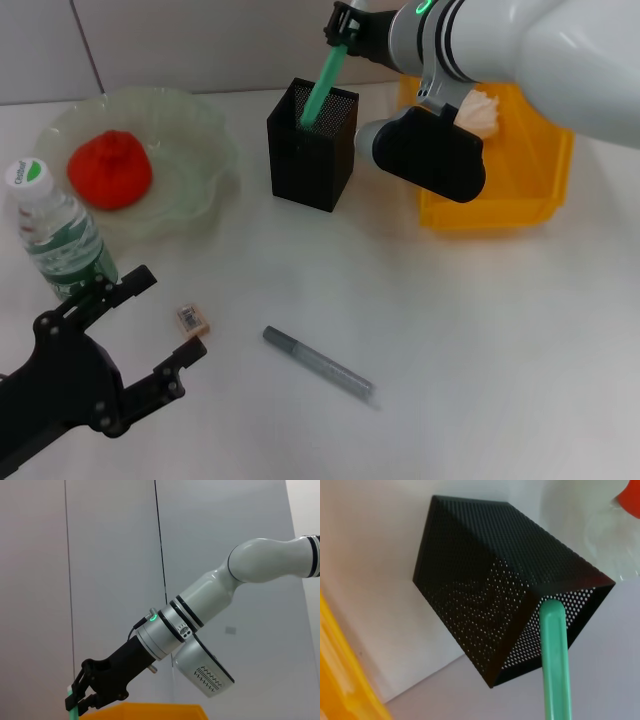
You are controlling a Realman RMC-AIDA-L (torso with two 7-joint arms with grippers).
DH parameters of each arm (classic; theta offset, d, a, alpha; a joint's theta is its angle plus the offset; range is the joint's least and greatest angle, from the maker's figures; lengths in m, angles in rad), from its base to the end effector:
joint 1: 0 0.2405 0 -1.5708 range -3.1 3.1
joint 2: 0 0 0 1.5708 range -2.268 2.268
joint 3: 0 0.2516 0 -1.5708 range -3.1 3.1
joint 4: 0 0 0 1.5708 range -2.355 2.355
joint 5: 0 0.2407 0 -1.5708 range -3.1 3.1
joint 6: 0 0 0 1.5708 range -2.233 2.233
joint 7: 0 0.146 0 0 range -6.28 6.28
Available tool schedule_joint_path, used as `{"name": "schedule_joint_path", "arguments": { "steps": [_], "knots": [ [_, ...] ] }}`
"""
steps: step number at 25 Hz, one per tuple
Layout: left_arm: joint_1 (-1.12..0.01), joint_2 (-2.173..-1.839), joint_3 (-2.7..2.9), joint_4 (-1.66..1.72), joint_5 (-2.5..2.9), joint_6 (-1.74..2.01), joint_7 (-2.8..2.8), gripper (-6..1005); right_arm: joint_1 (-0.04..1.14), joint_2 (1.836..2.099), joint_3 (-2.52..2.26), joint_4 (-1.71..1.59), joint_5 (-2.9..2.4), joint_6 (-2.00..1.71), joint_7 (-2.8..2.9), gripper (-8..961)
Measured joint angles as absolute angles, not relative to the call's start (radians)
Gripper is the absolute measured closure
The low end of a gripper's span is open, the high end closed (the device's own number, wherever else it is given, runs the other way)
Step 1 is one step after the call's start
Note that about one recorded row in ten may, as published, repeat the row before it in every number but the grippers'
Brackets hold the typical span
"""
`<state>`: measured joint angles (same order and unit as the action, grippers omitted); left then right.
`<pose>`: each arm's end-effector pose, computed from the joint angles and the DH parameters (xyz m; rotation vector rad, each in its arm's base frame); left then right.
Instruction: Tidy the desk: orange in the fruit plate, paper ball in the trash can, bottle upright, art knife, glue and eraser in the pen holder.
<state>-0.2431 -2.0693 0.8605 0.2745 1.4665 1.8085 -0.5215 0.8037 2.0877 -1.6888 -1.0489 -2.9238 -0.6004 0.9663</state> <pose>-0.3170 0.2282 -0.0266 -2.3348 -0.1135 -1.1320 0.0919 0.4828 -0.0506 -1.6871 -1.7726 -1.0627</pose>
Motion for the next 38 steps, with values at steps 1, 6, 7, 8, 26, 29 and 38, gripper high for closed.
{"name": "schedule_joint_path", "arguments": {
  "steps": [1,6,7,8,26,29,38],
  "knots": [
    [-0.244,-2.069,0.861,0.274,1.467,1.808,-0.522,204,0.804,2.088,-1.689,-1.046,-2.924,-0.593,0.966,777],
    [-0.247,-2.069,0.861,0.275,1.467,1.807,-0.522,204,0.807,2.088,-1.693,-1.022,-2.923,-0.562,0.966,776],
    [-0.248,-2.069,0.861,0.275,1.467,1.806,-0.522,204,0.807,2.088,-1.695,-1.019,-2.923,-0.559,0.966,776],
    [-0.249,-2.069,0.86,0.275,1.466,1.805,-0.522,204,0.808,2.088,-1.697,-1.018,-2.923,-0.558,0.968,776],
    [-0.252,-2.069,0.86,0.275,1.465,1.796,-0.534,204,0.801,2.083,-1.727,-1.014,-2.921,-0.522,1.026,777],
    [-0.253,-2.069,0.861,0.275,1.465,1.795,-0.535,204,0.798,2.083,-1.727,-1.018,-2.921,-0.521,1.033,753],
    [-0.26,-2.068,0.861,0.275,1.465,1.795,-0.537,204,0.792,2.083,-1.728,-1.035,-2.922,-0.52,1.06,639]
  ]
}}
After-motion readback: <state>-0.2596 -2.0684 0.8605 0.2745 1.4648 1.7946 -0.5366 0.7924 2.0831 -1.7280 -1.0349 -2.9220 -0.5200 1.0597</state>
